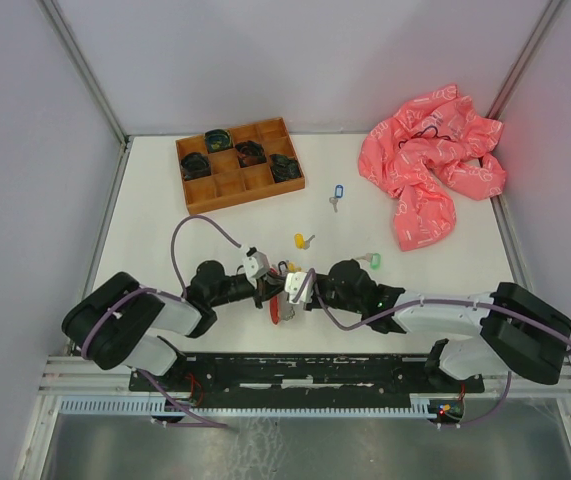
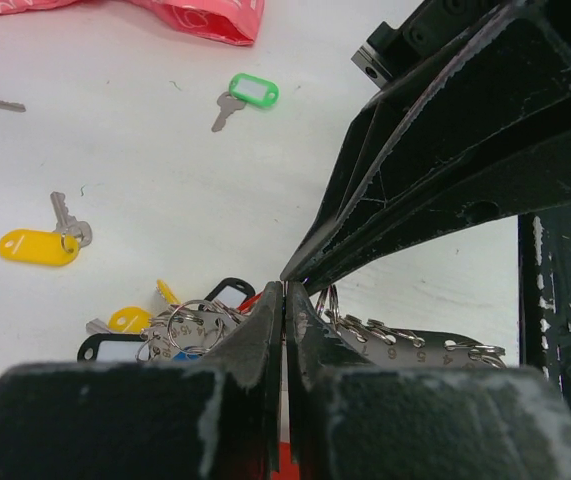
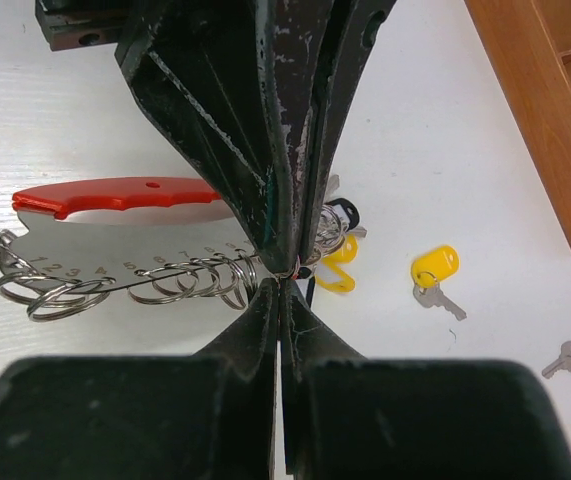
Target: Put the keys on the keyring
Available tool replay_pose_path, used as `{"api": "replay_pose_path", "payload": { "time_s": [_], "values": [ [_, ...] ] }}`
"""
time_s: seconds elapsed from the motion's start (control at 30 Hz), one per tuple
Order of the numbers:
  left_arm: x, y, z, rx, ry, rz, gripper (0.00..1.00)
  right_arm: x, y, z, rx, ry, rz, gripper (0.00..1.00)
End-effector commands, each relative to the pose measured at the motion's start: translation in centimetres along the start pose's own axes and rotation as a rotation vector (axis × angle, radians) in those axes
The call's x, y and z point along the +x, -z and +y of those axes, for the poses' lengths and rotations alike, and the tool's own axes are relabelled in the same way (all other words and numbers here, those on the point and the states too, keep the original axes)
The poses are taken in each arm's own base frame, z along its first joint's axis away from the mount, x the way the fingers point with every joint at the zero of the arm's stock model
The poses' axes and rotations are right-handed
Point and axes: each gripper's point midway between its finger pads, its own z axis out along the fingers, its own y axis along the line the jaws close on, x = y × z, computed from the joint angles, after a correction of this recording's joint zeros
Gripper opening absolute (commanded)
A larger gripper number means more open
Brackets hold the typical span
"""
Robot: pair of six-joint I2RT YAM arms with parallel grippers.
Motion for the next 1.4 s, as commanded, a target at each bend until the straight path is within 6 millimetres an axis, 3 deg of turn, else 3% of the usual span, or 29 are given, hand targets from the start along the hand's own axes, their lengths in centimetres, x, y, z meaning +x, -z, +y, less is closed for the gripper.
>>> {"api": "replay_pose_path", "payload": {
  "time_s": [0.0, 0.2, 0.4, 0.63, 0.83, 0.93, 1.37],
  "values": [
    [-3.3, -0.2, 0.5, -0.042, -0.013, -0.143, 0.03, -1.8, -0.5, 0.1, -0.003, 0.0, -0.082, 0.01],
    [-2.2, 0.2, 0.4, -0.053, 0.007, -0.111, 0.04, -2.7, 1.4, -1.8, 0.065, 0.061, -0.065, 0.01],
    [-0.8, 0.1, 0.5, -0.042, -0.002, -0.016, 0.25, -3.4, 2.3, -2.0, 0.019, 0.138, -0.03, 0.01],
    [-1.1, -0.4, -0.1, 0.02, -0.009, -0.007, 0.38, -3.6, 1.7, -1.2, -0.054, 0.165, -0.023, 0.01],
    [-1.0, -0.9, -0.4, 0.056, -0.002, -0.007, 0.39, -3.4, 1.3, -1.0, -0.074, 0.17, -0.012, 0.01],
    [-0.9, -1.2, -0.5, 0.075, -0.001, 0.001, 0.35, -3.6, 1.3, -1.0, -0.077, 0.173, -0.016, 0.01],
    [0.8, -1.2, -0.7, 0.089, 0.025, 0.075, 0.33, -3.8, 1.5, -1.6, -0.044, 0.178, -0.014, 0.01]
  ]
}}
